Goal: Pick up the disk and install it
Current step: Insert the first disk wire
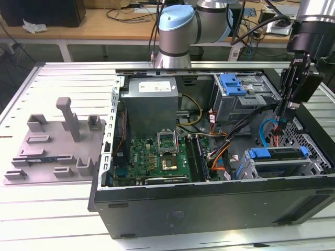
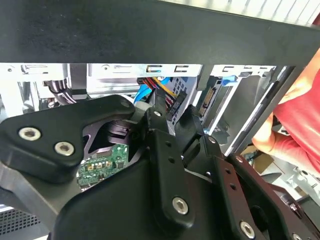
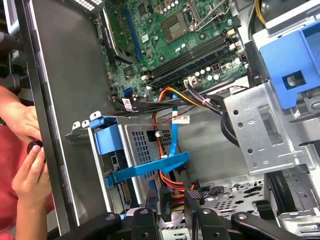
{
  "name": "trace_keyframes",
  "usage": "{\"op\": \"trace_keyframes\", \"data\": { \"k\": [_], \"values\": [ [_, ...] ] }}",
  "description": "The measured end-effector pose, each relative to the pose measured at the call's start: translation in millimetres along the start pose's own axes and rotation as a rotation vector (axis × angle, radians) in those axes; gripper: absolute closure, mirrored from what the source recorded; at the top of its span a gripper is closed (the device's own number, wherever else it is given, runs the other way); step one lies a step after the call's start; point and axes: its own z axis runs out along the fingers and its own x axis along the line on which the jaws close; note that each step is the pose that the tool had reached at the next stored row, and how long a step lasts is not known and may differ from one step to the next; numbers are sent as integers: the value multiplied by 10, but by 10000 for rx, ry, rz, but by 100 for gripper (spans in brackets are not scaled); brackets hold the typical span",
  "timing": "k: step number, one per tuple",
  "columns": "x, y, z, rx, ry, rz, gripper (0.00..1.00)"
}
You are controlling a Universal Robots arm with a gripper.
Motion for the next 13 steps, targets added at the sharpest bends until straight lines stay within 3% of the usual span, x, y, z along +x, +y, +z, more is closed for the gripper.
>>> {"op": "trace_keyframes", "data": {
  "k": [4, 13],
  "values": [
    [2, -5, 4, 12, 9, -75, 65],
    [34, -21, 36, 160, 24, -386, 65]
  ]
}}
